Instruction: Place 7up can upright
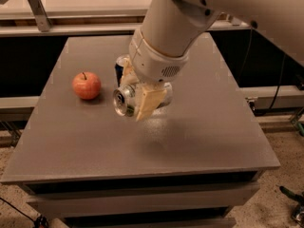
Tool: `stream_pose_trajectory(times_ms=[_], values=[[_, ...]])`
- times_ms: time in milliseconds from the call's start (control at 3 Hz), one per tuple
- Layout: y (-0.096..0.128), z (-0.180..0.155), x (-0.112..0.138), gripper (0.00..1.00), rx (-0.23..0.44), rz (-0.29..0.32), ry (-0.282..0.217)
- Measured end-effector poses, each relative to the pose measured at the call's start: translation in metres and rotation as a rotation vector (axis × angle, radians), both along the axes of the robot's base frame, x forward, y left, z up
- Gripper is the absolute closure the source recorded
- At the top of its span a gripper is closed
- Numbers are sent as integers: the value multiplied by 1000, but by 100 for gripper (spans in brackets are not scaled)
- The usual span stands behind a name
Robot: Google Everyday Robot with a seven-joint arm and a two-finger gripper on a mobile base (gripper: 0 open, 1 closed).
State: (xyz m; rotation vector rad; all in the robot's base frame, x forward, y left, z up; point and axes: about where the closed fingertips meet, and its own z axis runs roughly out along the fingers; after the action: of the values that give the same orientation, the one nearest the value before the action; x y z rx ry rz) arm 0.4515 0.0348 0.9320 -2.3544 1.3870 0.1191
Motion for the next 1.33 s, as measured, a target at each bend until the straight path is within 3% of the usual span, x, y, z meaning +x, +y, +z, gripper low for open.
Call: stream_pose_trajectory(times_ms=[333, 667, 1333], values=[[0, 0, 0, 100, -1, 1, 0], [-3, 8, 7, 100, 96, -48, 23], [-19, 21, 25, 100, 466, -164, 121]])
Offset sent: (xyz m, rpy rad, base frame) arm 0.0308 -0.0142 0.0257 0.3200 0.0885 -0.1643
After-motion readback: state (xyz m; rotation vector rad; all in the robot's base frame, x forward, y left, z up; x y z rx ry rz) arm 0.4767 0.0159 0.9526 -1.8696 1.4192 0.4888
